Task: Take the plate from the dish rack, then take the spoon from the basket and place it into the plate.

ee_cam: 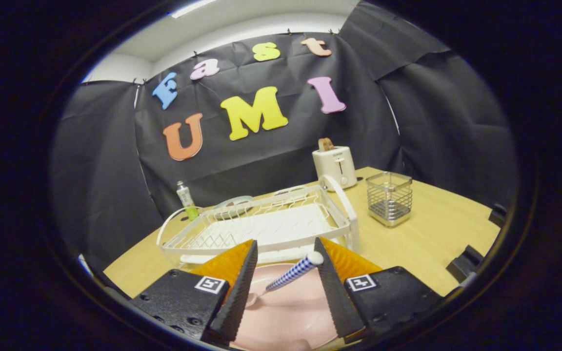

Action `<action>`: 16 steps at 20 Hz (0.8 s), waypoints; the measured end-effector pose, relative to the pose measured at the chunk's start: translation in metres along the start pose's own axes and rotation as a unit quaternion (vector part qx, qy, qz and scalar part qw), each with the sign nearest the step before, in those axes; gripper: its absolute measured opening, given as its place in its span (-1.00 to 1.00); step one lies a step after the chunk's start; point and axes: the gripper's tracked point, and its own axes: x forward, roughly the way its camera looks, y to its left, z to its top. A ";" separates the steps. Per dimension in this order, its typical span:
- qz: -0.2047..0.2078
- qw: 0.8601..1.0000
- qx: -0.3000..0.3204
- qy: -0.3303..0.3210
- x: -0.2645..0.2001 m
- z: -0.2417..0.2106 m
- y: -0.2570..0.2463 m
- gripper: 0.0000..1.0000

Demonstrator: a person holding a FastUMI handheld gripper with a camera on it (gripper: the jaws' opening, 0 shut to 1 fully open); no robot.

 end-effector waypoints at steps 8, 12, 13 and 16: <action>-0.018 0.997 -0.041 -0.066 -0.023 0.061 -0.020 0.94; -0.023 0.990 -0.081 -0.116 -0.049 0.103 -0.025 1.00; -0.023 0.988 -0.089 -0.124 -0.055 0.111 -0.025 1.00; -0.024 0.983 -0.111 -0.143 -0.078 0.132 -0.027 1.00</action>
